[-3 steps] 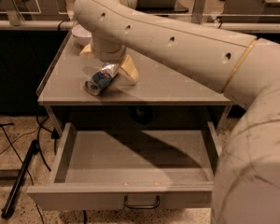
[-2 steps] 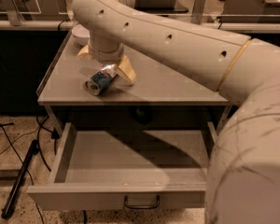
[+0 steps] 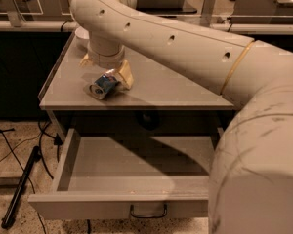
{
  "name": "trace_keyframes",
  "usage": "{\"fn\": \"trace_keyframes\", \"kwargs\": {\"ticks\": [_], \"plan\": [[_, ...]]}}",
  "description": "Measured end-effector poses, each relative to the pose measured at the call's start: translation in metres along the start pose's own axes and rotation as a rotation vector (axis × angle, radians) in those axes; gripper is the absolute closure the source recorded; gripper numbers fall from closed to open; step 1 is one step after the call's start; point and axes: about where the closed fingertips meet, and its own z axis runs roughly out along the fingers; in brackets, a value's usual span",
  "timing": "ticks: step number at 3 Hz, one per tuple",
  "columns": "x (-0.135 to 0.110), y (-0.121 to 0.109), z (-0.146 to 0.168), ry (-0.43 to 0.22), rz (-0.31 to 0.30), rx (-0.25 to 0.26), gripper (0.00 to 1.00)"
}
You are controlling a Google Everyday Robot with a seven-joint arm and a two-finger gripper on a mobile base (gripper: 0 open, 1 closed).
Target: Place redbull can into top drawer
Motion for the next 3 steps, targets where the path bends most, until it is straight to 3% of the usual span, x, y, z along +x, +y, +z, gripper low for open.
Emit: {"fn": "trace_keyframes", "kwargs": {"ticks": [3], "plan": [[0.0000,0.0000,0.0001,0.000,0.000,0.000,0.87]]}}
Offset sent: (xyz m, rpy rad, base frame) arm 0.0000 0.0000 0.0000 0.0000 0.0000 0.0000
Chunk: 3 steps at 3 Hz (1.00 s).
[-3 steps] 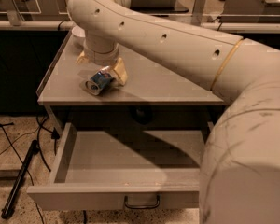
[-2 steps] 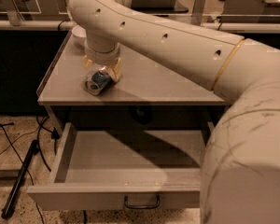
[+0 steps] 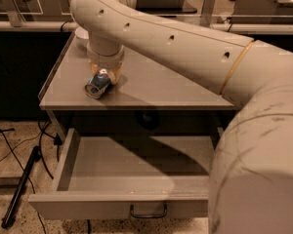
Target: Place redbull can into top drawer
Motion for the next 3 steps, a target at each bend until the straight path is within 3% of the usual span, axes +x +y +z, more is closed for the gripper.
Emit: {"fn": "trace_keyframes", "kwargs": {"ticks": [1,3], "plan": [[0.000,0.000,0.000,0.000,0.000,0.000,1.00],[-0.002,0.006,-0.012,0.016,0.005,-0.003,1.00]]}}
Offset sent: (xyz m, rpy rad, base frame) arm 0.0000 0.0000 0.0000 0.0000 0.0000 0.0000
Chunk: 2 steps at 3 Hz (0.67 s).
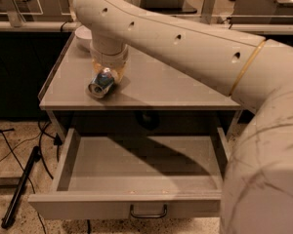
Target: Place redbull can into top drawer
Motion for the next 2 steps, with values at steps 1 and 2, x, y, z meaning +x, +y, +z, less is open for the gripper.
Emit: {"fn": "trace_keyframes", "kwargs": {"ticks": [1,2], "plan": [[-0.005,0.017,-0.029,0.025,0.021,-0.010,1.00],[-0.019,0.044,-0.064,0.052,0.061,-0.026,1.00]]}}
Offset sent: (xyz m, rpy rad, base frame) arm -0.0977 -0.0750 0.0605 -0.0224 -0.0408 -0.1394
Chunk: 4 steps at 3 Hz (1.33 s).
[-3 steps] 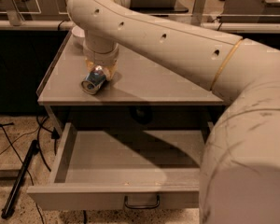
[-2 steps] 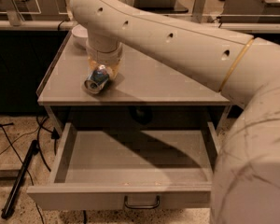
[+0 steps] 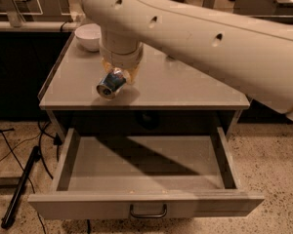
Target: Place redbull can into top drawer
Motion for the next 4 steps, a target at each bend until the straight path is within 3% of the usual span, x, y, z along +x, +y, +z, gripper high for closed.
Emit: {"fn": "trace_keyframes", "kwargs": {"ticks": [1,3,4], "plan": [[-0.017,0.062,-0.040,0.041,0.114,-0.034,1.00],[-0.018,0.072,-0.042,0.045,0.115,-0.049,1.00],[-0.024,0.106,-0.045,0.034,0.149,-0.095,1.00]]}}
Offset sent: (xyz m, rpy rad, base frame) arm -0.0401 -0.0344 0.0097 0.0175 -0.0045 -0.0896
